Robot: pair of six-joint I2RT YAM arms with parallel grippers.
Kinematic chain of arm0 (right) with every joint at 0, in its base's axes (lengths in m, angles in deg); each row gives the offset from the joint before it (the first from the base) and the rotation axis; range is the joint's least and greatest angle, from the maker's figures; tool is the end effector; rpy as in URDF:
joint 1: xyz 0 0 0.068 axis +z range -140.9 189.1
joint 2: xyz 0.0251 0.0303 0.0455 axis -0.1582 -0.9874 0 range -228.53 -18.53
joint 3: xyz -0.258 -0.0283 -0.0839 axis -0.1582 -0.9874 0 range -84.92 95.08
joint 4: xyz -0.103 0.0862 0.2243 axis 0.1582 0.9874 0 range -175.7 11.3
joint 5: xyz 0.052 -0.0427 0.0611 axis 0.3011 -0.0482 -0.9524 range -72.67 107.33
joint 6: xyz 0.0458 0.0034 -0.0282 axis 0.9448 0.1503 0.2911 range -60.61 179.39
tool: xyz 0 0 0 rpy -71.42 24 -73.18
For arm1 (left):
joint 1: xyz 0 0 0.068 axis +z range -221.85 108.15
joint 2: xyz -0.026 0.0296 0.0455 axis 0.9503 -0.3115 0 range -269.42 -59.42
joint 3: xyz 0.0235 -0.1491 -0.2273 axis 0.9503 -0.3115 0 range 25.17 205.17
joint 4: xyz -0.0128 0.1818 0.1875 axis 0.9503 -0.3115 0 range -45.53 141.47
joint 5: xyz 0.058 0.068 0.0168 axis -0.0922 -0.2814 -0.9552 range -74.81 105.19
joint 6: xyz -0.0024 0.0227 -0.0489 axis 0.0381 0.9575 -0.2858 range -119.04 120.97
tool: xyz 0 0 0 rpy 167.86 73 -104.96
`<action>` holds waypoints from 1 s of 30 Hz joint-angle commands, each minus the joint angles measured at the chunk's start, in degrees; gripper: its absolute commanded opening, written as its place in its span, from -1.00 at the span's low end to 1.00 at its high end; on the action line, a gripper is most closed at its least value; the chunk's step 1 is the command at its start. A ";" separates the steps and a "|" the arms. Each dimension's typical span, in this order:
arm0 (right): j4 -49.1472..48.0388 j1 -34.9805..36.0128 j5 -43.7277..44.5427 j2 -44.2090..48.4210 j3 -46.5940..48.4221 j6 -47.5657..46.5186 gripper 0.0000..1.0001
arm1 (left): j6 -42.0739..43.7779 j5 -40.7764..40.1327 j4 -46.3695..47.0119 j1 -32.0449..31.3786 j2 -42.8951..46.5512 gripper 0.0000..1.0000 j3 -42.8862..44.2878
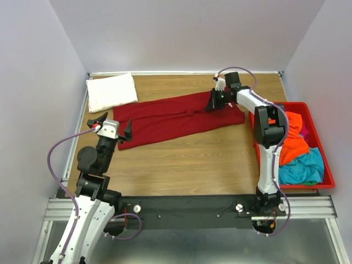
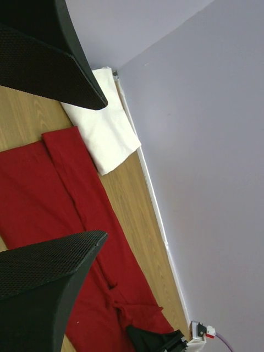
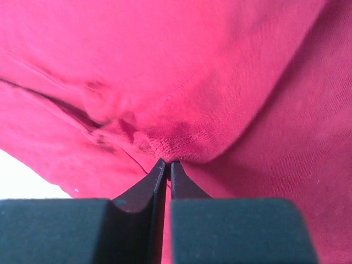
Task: Fold and stack the t-shirts
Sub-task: Fold the tshirt
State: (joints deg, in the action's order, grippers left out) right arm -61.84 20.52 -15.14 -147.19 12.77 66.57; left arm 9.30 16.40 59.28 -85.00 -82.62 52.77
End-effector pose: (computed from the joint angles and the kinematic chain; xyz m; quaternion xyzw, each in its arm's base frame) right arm 0.4723 0.1149 0.1600 -0.1183 0.9115 0.3099 0.2432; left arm 0.1208 -0.0290 0.3193 0.1251 0.6154 -0.0393 0.7772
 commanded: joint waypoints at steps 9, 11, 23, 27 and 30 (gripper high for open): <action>0.31 3.16 -5.32 -8.79 20.77 2.57 -0.56 | -0.25 2.56 1.94 -0.30 -0.27 0.95 -0.79; 0.66 4.13 -4.89 -12.31 23.94 2.67 -0.28 | -0.17 2.65 2.03 -0.30 -0.44 0.95 -0.88; 5.05 5.98 -14.58 0.94 13.80 -25.49 0.52 | -2.18 -0.41 2.47 -0.39 -1.15 0.95 -0.44; 9.53 10.62 -18.96 10.96 2.44 -43.61 0.69 | -5.26 -6.91 1.25 -0.39 -0.97 0.95 0.88; 10.60 21.24 -6.24 17.20 -7.14 -58.21 0.74 | -6.76 -10.51 -0.95 -0.39 -0.44 0.95 2.46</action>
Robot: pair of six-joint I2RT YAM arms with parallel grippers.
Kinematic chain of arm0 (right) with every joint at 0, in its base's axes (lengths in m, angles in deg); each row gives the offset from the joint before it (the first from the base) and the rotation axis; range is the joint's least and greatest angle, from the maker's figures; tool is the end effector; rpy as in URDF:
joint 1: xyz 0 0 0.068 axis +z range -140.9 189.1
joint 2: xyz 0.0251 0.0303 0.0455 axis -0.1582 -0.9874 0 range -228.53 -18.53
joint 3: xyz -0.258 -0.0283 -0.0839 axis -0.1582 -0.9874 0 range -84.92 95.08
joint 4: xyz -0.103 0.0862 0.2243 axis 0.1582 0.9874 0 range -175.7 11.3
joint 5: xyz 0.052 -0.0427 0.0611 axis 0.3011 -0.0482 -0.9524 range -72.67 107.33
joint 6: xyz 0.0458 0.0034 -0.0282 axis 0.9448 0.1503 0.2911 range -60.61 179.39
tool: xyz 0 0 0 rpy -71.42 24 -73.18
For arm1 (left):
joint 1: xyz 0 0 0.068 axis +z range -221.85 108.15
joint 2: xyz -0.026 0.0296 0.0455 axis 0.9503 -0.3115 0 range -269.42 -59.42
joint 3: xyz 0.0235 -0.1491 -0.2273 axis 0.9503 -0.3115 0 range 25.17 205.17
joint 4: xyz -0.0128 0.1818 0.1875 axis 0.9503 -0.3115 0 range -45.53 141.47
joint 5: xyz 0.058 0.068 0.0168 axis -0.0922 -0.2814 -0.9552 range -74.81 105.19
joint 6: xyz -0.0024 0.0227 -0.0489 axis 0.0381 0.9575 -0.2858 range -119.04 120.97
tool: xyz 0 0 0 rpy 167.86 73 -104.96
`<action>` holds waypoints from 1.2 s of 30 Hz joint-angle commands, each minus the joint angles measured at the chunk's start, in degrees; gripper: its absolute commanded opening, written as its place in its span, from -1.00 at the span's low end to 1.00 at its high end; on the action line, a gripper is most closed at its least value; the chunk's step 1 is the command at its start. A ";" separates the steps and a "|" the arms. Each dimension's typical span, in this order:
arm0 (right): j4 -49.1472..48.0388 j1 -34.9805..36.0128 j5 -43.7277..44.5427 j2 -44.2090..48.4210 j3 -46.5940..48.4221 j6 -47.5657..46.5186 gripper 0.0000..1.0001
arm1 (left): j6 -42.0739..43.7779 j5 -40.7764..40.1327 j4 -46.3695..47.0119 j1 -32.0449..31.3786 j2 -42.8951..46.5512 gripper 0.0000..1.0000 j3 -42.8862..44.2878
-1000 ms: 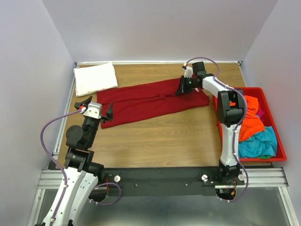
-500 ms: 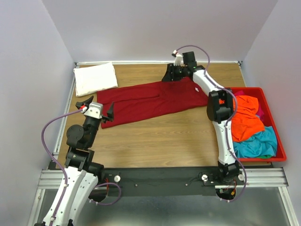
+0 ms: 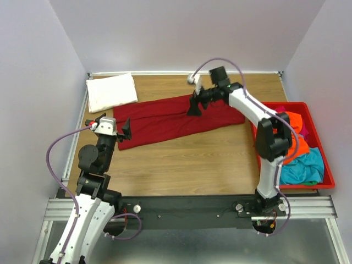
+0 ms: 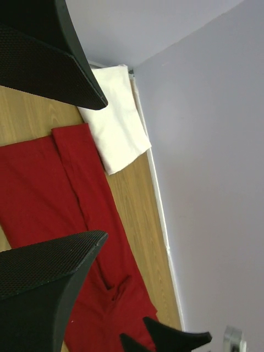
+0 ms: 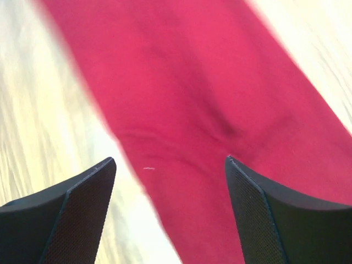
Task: Fold and stack the t-shirts
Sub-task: Fold the tshirt
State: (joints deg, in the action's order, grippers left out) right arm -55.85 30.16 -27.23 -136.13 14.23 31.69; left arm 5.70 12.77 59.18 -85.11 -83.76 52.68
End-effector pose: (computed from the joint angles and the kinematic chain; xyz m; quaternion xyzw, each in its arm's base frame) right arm 0.4200 0.1885 0.2527 -0.4799 0.7319 0.3346 0.3494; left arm 0.1254 -0.0280 0.3165 0.0835 0.6315 -0.0439 0.7696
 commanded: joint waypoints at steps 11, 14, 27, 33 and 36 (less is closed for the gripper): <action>-7.96 36.06 38.30 -7.70 -1.79 -19.07 0.73 | -3.50 -19.82 -3.92 -0.28 10.27 0.95 3.25; -8.49 37.21 41.29 -11.59 4.09 -17.22 0.70 | -3.50 -20.26 -3.84 -0.19 10.10 0.94 3.34; -9.19 38.00 41.48 -19.42 9.48 -14.40 0.50 | -2.80 -18.50 -3.05 -0.28 10.98 0.93 2.82; -9.02 38.27 42.53 -20.82 9.30 -12.38 0.15 | -2.71 -17.71 -2.52 -0.28 11.15 0.93 2.64; -9.02 38.18 42.27 -20.57 7.38 -12.29 -0.17 | -2.54 -17.19 -2.43 -0.28 11.68 0.93 2.55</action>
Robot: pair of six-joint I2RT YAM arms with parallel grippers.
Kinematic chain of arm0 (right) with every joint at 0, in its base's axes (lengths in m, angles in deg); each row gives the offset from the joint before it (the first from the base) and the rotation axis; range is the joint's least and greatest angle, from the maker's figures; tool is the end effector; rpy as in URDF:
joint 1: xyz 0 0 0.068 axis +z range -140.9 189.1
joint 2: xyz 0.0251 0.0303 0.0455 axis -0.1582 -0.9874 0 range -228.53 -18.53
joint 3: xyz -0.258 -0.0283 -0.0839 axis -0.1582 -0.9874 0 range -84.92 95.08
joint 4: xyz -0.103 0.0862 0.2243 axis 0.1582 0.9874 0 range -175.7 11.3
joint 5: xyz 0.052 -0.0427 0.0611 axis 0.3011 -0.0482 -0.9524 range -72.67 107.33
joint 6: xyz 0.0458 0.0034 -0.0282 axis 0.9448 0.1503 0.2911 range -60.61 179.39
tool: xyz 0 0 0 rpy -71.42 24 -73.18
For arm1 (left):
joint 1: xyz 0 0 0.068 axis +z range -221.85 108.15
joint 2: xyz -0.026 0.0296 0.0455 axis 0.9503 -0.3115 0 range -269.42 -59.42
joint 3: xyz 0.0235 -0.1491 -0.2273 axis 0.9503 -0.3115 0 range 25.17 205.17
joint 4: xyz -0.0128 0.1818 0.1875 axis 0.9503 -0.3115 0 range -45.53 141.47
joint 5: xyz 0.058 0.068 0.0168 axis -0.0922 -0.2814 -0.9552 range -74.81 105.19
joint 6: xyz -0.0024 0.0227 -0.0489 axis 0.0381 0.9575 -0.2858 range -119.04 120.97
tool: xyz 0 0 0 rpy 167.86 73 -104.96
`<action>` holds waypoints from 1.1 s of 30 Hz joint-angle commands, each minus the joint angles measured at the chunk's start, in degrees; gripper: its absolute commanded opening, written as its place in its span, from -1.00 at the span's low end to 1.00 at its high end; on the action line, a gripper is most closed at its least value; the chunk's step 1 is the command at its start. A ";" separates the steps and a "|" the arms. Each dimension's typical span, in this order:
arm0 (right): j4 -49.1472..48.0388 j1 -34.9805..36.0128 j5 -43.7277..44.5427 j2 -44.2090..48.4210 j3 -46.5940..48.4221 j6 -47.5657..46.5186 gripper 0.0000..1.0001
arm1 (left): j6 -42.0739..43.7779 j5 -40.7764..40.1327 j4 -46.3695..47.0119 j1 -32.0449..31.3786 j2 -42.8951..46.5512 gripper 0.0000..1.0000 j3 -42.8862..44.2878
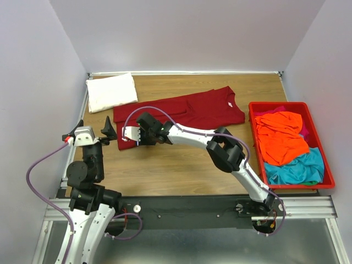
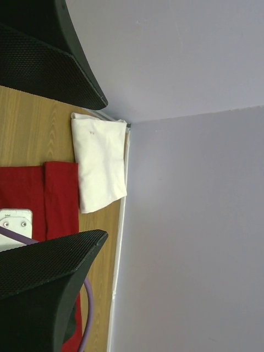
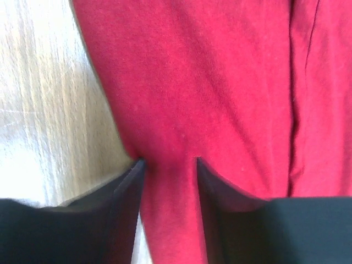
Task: Fold and stack the t-shirts
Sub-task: Fold the tshirt
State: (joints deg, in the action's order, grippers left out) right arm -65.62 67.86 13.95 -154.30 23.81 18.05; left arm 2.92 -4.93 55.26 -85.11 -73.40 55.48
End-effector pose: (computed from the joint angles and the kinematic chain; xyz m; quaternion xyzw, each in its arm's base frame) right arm 0.2726 0.4535 0.1595 -0.7202 0.5892 0.0824 0.3570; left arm 0.0836 -0.0071 0.3407 -0.0673 0.5780 0.0201 0.8130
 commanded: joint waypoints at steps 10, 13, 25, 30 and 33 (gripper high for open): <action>2.68 0.56 -11.88 7.25 -14.41 -1.27 -0.74 | 0.59 1.93 2.18 -0.28 1.50 0.94 -0.69; 4.87 0.83 -16.73 11.39 -20.63 -3.30 -0.76 | 0.59 2.89 2.45 -0.28 1.50 0.93 -0.86; 12.88 2.15 -18.17 38.45 -46.67 -10.08 -0.45 | -3.78 19.84 6.04 -0.28 -12.35 0.97 2.12; 18.15 -6.27 -19.20 50.32 -47.82 -9.99 0.51 | -10.12 32.93 9.91 -0.28 -26.43 0.97 7.64; 19.04 -16.81 -21.93 56.54 -48.78 -10.16 0.70 | -11.53 39.79 11.59 -0.28 -38.46 0.92 11.60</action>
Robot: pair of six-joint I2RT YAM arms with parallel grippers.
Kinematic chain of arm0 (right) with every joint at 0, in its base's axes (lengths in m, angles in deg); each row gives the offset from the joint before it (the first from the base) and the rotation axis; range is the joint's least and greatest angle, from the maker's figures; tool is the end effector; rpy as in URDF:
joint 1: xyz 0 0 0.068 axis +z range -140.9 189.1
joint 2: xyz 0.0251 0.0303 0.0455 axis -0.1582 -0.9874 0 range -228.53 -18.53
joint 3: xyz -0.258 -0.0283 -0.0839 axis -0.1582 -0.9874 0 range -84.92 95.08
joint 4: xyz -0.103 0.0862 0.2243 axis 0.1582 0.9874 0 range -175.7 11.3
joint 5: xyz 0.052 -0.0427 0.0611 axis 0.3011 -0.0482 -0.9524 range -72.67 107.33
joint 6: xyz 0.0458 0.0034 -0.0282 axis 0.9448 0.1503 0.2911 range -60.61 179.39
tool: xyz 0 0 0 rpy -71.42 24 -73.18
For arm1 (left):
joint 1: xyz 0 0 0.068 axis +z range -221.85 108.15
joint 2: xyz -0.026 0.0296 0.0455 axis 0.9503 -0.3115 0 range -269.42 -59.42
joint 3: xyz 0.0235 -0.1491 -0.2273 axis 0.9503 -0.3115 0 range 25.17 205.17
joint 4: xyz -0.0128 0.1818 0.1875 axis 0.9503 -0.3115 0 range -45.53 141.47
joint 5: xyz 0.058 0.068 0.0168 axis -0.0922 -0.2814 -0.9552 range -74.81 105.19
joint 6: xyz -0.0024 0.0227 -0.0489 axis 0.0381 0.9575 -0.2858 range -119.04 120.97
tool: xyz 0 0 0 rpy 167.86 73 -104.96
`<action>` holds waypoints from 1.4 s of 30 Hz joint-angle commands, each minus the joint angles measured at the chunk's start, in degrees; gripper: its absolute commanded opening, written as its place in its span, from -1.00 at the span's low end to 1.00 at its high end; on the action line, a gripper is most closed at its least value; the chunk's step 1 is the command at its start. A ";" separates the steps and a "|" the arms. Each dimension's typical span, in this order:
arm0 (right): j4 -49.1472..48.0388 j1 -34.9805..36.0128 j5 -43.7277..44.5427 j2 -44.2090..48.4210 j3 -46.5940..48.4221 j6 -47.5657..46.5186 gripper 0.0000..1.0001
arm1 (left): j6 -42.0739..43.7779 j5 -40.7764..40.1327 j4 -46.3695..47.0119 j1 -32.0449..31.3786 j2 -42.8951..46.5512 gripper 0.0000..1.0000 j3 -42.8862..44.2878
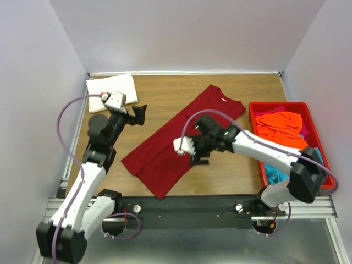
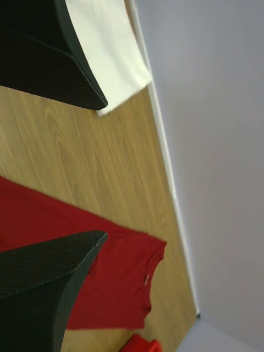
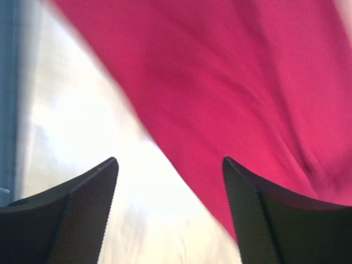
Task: Fold and stack the t-shirts
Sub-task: Fold the tshirt
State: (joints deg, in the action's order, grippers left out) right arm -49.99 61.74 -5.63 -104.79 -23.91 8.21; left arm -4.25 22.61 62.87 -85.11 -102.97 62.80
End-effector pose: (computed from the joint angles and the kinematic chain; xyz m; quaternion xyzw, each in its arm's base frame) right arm 0.1721 0.2482 0.2334 -0.7774 0.5460 0.1957 0.2433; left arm 0.1814 -0.0474 0.3403 0.0949 0.6661 -0.1615 0.7219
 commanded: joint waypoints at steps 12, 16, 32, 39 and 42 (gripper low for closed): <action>-6.88 -54.03 -23.42 12.52 -6.35 21.74 0.78 | 1.25 26.42 -20.96 -5.63 -64.26 0.54 49.33; -6.96 -56.86 -23.44 14.10 -7.92 21.91 0.79 | 2.58 24.04 -29.15 -6.87 -75.37 0.50 60.26; -6.96 -58.97 -26.43 16.30 -10.12 21.91 0.79 | 1.70 12.89 -47.25 -12.93 -99.44 0.21 87.08; -6.96 -59.58 -26.96 16.74 -10.12 22.17 0.79 | 1.79 13.50 -47.96 -13.73 -100.41 -0.17 87.00; -6.96 -59.85 -27.05 16.82 -10.21 22.17 0.79 | 1.44 14.11 -47.96 -13.64 -100.59 -0.64 87.09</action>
State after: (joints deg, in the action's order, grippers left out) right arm -56.20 2.60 -30.81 -89.27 -33.48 29.81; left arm -2.63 37.17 17.45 -98.99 -202.24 149.24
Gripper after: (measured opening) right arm 0.895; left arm 0.259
